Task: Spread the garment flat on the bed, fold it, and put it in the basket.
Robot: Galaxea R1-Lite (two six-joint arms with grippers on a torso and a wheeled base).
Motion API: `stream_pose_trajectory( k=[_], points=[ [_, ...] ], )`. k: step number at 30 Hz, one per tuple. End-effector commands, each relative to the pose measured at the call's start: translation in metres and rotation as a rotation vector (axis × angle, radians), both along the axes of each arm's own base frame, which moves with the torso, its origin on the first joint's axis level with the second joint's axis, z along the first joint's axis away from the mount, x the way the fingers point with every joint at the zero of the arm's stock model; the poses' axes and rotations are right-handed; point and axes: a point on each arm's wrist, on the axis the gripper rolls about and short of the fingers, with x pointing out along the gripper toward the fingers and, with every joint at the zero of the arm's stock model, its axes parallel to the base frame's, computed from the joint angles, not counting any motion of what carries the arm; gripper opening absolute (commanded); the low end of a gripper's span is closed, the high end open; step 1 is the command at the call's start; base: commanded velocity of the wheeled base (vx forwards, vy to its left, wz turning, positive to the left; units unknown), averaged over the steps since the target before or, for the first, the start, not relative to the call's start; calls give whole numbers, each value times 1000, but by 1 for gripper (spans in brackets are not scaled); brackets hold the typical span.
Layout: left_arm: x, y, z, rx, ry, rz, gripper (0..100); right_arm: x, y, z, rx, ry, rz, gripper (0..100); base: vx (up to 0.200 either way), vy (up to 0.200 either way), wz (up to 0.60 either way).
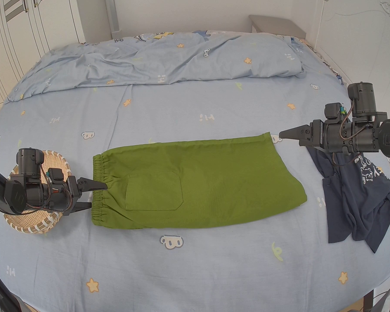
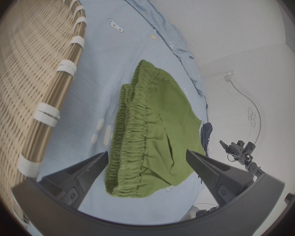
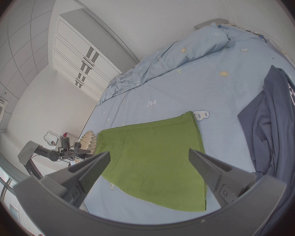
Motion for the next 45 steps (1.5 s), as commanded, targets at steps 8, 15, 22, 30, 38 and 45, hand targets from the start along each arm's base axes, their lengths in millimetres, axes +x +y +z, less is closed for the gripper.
stream_pose_trajectory(
  k=[8,15,22,30,38,45],
  points=[
    [24,-2,-32,-1,56,-20,100,0,0,1,3,-12,1,100,0,0,0],
    [26,-3,-33,3,37,-27,100,0,0,1,3,-12,1,100,0,0,0],
    [28,-16,-33,-6,40,-68,100,0,1,0,2,-8,3,100,0,0,0],
    [28,-17,-32,-12,38,-73,0,1,0,-2,4,-11,-3,100,0,0,0],
    [28,-12,-22,-19,16,-49,0,10,-12,-35,-16,91,-44,100,0,0,0],
    [24,-10,-2,-41,-19,-21,0,31,-18,-95,-49,259,-64,100,0,0,0]
  ],
)
